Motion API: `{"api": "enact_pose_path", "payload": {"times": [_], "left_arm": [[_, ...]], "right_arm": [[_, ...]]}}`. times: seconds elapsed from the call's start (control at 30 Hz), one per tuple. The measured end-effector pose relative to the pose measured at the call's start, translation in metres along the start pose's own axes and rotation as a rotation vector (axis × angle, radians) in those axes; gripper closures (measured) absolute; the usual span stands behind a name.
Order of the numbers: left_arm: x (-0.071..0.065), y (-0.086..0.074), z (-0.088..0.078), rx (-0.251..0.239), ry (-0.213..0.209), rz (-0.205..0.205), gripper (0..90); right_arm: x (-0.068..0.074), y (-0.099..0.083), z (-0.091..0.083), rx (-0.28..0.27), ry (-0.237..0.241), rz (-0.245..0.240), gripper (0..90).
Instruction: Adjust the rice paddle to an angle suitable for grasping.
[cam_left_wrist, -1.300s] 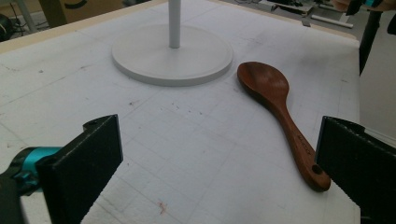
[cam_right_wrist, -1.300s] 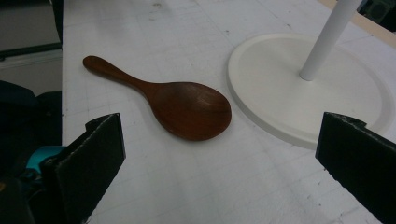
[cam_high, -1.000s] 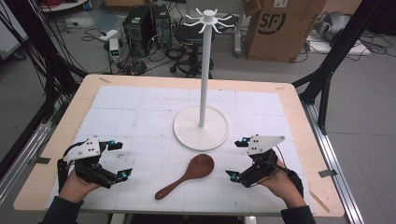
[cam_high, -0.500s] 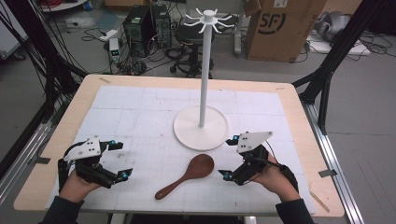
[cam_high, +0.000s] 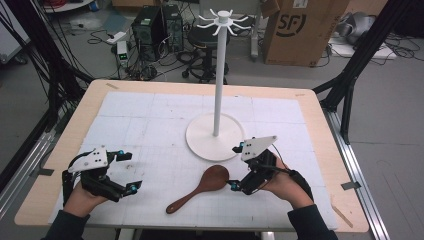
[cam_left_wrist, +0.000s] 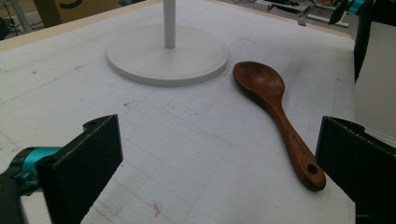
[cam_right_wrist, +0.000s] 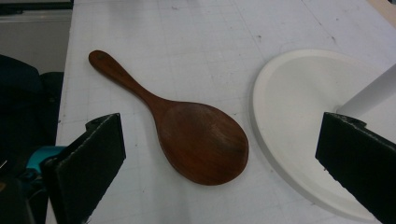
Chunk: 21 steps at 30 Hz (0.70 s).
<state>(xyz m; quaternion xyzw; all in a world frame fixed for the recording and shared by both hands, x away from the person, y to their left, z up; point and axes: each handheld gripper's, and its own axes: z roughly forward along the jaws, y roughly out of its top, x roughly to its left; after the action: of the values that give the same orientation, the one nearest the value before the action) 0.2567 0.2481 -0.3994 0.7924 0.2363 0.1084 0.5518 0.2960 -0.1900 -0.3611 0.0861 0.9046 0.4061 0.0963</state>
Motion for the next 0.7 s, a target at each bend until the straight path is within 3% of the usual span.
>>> {"api": "enact_pose_path", "payload": {"times": [0.37, 0.4, 0.53, 0.57, 0.7], "left_arm": [[0.000, 0.000, 0.000, 0.001, -0.001, 0.002, 1.7], [0.000, 0.000, 0.000, 0.003, 0.001, 0.002, 1.7], [0.000, 0.000, 0.001, 0.003, -0.001, 0.005, 1.7], [0.000, 0.000, 0.001, 0.004, 0.000, 0.004, 1.7], [0.000, 0.000, 0.001, 0.004, -0.001, 0.004, 1.7]], "right_arm": [[-0.002, 0.004, 0.011, 0.022, 0.011, -0.015, 0.3], [-0.003, 0.004, 0.012, 0.024, 0.009, -0.017, 5.5], [-0.004, 0.005, 0.015, 0.031, 0.016, -0.026, 6.4], [-0.005, 0.006, 0.017, 0.039, 0.019, -0.032, 12.2], [-0.005, 0.007, 0.021, 0.068, 0.019, -0.043, 16.2]]}}
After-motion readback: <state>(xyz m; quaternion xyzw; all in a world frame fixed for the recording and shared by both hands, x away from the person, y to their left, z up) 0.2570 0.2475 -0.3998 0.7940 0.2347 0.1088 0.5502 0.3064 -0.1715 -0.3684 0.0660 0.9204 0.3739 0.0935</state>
